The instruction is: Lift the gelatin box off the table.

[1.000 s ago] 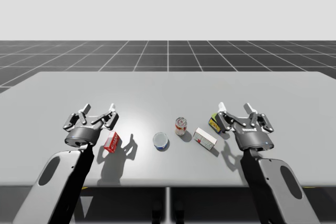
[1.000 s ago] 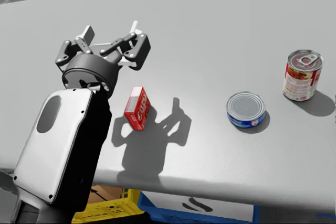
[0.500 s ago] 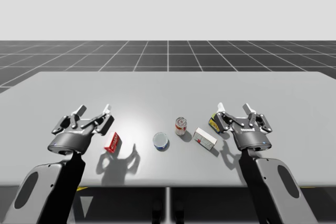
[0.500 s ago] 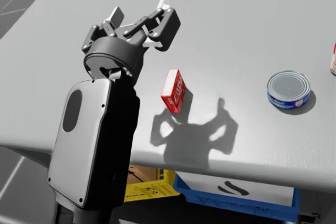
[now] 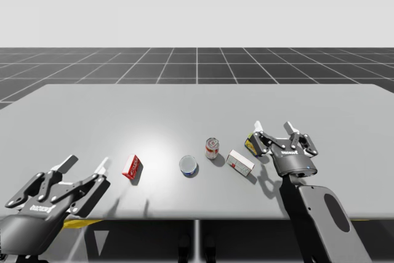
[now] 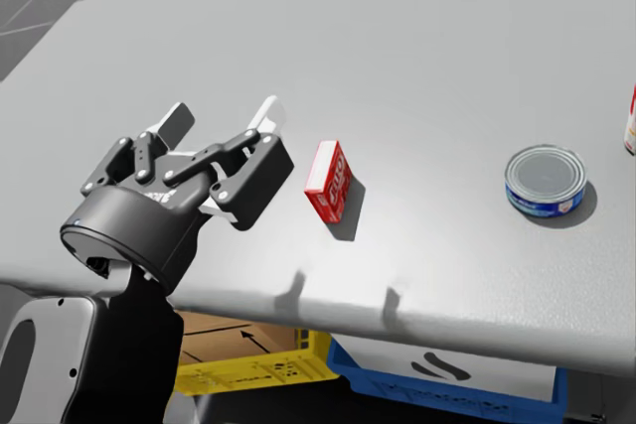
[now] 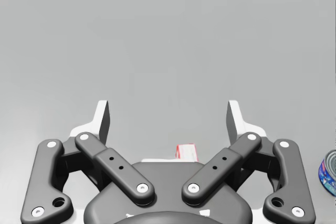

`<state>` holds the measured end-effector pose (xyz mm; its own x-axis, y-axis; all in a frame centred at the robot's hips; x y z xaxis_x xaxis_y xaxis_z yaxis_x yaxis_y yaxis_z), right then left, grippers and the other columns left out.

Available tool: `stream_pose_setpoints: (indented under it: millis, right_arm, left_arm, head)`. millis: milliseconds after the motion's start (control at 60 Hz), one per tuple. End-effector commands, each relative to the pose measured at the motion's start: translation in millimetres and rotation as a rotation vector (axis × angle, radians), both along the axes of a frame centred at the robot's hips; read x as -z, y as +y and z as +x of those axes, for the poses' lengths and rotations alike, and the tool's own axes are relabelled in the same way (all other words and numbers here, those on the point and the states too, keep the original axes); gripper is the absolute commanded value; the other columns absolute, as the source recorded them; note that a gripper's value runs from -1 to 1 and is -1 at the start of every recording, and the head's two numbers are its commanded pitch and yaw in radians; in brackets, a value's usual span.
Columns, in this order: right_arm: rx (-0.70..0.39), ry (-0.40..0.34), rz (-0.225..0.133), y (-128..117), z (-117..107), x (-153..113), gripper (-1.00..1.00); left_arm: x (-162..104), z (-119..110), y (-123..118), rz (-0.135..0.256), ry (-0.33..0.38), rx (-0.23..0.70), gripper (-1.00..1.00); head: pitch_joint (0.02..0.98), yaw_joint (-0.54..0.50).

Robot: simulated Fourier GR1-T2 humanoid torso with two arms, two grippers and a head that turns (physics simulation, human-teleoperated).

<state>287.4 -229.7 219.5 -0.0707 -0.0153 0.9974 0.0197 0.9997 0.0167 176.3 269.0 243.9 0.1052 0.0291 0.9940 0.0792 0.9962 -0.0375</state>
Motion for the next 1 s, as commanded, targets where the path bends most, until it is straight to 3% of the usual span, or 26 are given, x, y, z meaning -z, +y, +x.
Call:
stream_pose_setpoints:
  millis: [17, 117, 233, 283, 333, 367, 567, 700, 1000]
  right_arm:
    - [0.000, 0.000, 0.001, 0, 0, 0, -1.00]
    - [0.000, 0.000, 0.002, 0, 0, 0, -1.00]
    - [0.002, -0.001, 0.005, 0, 0, 0, -1.00]
    - [0.001, -0.001, 0.004, 0, 0, 0, -1.00]
    - [0.001, -0.001, 0.004, 0, 0, 0, -1.00]
    - [0.000, -0.001, 0.005, 0, 0, 0, -1.00]
    - [0.000, -0.003, 0.004, 0, 0, 0, -1.00]
    - [0.001, -0.005, 0.002, -1, 0, -1, -1.00]
    - [0.005, -0.008, -0.001, -1, 0, -1, -1.00]
  left_arm:
    - [22, -30, 4, 0.005, 0.070, 0.021, -1.00]
    - [43, -39, 3, 0.017, 0.114, 0.020, -1.00]
    - [65, -41, 1, -0.007, 0.145, 0.011, -1.00]
    - [74, -41, -2, 0.006, 0.153, 0.005, -1.00]
    - [81, -39, -5, -0.004, 0.161, 0.007, -1.00]
    - [87, -35, -8, 0.010, 0.168, -0.002, -1.00]
    - [103, -13, -18, 0.005, 0.178, -0.017, -1.00]
    - [107, 2, -23, -0.008, 0.178, -0.019, -1.00]
    - [117, 37, -28, 0.008, 0.183, -0.060, -1.00]
  head:
    - [0.933, 0.44]
    - [0.933, 0.44]
    - [0.931, 0.44]
    - [0.931, 0.44]
    - [0.931, 0.44]
    - [0.930, 0.44]
    - [0.922, 0.44]
    - [0.920, 0.44]
    - [0.918, 0.42]
